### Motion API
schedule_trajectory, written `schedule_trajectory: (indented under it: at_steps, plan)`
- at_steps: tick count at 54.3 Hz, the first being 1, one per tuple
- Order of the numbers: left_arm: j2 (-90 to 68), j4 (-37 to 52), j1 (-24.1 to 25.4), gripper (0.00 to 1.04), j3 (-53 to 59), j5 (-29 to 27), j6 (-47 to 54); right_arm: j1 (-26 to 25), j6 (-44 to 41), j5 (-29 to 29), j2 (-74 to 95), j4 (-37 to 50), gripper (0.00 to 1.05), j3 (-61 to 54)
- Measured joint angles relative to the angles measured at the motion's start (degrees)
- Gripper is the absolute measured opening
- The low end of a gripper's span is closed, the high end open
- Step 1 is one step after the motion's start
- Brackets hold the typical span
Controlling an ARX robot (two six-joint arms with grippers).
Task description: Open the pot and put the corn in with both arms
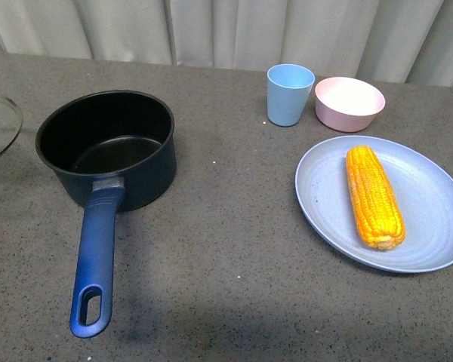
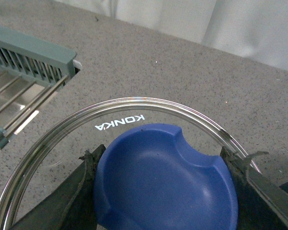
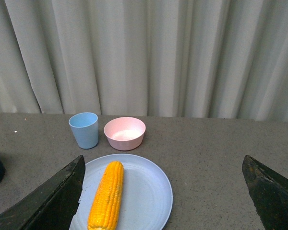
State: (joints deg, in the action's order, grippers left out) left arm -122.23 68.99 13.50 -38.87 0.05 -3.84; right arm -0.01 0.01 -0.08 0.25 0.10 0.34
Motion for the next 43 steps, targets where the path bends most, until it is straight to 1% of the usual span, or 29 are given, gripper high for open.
schedule_trajectory:
  at_steps: [4,13,34,43]
  plan:
    - [-2.4,-0.5,0.0,0.62,-1.5,0.1,-1.9,0.0,0.0,0.0,0.0,0.0,0.96,0.0]
    - [-7.0,-1.9,0.0,0.62,-3.7,0.2,-2.4,0.0,0.0,0.0,0.0,0.0,0.96,0.0]
    - [-10.2,-4.2,-0.4,0.63,-4.4,0.0,-0.3,0.0,0.0,0.0,0.0,0.0,0.96,0.0]
    - [-8.2,-4.1,-0.5,0.86,-3.0,-0.7,0.2,0.0,0.0,0.0,0.0,0.0,0.96,0.0]
